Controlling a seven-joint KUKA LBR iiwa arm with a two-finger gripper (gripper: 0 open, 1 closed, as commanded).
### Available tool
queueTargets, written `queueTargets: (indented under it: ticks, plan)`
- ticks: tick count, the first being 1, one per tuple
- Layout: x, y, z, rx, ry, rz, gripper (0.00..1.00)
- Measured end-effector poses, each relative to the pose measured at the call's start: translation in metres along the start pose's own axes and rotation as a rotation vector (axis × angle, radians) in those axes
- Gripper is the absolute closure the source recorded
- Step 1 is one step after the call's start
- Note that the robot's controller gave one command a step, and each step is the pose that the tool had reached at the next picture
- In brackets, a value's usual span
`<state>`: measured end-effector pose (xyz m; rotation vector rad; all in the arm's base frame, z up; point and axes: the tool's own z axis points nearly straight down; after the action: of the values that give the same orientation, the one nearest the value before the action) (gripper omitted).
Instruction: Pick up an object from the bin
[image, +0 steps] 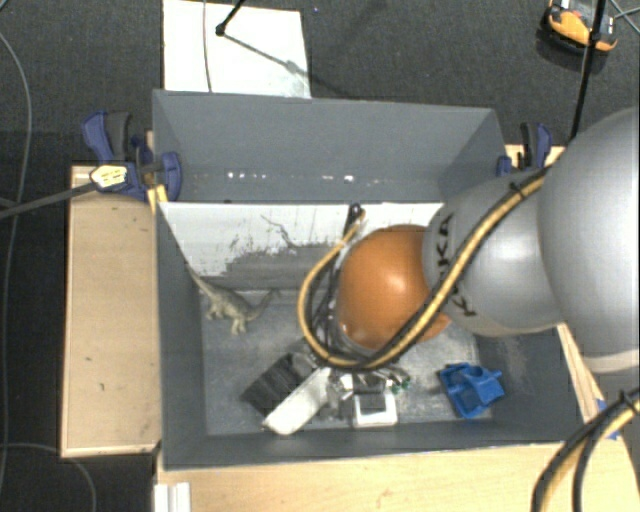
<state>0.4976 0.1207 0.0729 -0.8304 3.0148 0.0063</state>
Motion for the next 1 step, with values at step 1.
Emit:
queueTargets:
  ticks: [1]
  plan:
    - [0.0009,0.0004,-0.0041,-0.001,0.002,0.001,1.0]
